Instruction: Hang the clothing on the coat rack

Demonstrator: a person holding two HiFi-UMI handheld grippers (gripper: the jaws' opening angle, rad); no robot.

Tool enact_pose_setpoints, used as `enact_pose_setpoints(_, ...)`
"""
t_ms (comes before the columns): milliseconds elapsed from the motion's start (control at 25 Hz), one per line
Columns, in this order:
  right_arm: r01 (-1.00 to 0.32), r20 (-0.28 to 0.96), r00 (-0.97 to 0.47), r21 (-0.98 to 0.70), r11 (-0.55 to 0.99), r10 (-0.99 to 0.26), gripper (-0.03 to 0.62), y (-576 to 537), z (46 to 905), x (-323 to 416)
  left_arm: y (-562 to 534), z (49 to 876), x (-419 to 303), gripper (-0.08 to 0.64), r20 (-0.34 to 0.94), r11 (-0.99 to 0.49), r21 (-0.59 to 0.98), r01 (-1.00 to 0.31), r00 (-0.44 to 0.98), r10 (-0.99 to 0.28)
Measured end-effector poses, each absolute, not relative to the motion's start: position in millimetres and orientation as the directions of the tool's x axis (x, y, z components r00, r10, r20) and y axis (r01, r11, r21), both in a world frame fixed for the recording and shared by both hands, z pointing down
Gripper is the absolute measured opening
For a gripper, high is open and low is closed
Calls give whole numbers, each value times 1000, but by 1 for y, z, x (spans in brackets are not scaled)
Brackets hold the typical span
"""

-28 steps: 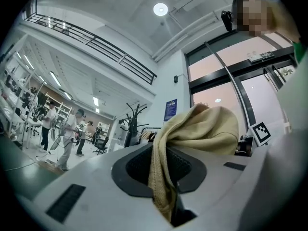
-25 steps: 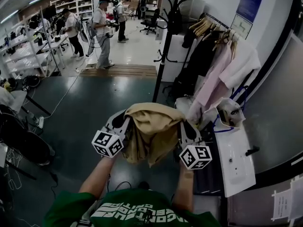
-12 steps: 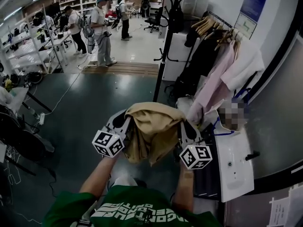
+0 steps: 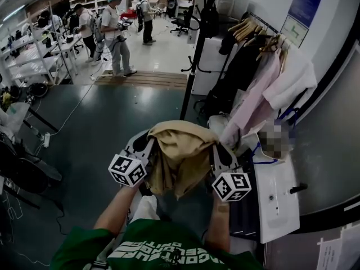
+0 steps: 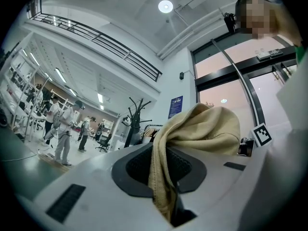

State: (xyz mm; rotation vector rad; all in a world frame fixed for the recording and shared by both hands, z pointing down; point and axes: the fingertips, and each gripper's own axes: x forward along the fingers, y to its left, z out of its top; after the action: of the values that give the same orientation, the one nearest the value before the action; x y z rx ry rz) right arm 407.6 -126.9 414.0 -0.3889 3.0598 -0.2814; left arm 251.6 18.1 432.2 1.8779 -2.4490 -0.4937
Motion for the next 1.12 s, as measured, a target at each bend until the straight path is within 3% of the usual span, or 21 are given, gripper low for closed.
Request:
enact_pose_setpoints(480,-269,-18,-961,-185,945,-277,41,-162,420,348,-23,437,187,48,-182,201,258,-945,-252,-950)
enact_pose_setpoints(1120,-292,-18,-954,-192,937,-300,41,-209,414,202,-74,431,37,48,-176,176,258,-950,-226,-958)
